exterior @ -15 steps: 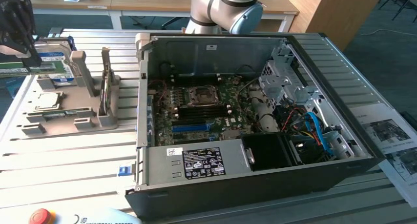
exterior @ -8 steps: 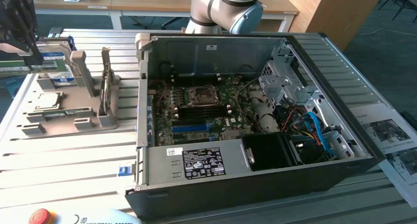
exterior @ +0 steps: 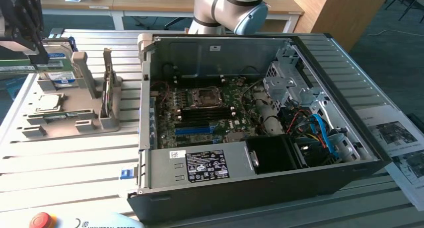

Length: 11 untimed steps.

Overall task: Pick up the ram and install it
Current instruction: 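Pick up the ram and move it above insertion slot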

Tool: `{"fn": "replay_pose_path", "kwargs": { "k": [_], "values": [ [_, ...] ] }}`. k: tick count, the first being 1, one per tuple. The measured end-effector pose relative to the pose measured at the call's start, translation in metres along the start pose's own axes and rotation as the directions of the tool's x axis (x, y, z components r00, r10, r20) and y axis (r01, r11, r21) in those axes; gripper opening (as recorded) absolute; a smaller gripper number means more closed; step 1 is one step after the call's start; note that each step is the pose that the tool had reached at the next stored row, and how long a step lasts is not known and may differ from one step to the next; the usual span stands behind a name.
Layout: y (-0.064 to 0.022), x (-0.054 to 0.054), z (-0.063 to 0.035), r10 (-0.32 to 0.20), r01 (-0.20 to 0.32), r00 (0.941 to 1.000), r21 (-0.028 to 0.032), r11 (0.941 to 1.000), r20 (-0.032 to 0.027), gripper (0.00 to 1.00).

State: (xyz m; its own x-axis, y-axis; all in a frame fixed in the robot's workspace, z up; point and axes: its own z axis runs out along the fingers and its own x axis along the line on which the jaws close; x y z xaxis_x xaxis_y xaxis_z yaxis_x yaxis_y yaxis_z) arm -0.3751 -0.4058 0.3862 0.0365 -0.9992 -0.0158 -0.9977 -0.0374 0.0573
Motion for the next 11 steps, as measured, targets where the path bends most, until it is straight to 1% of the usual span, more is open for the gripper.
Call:
{"fn": "replay_pose_path", "kwargs": {
  "k": [6,9,11],
  "values": [
    [-0.0005,0.0,0.0,0.0,0.0,1.0,0.0,1.0,0.0001,0.12],
    [-0.0042,0.0002,-0.0002,-0.001,0.001,1.0,-0.0001,1.0,0.0,0.12],
    [-0.0082,0.0003,-0.0005,-0.001,0.001,1.0,-0.0001,1.0,0.0,0.12]
  ]
}}
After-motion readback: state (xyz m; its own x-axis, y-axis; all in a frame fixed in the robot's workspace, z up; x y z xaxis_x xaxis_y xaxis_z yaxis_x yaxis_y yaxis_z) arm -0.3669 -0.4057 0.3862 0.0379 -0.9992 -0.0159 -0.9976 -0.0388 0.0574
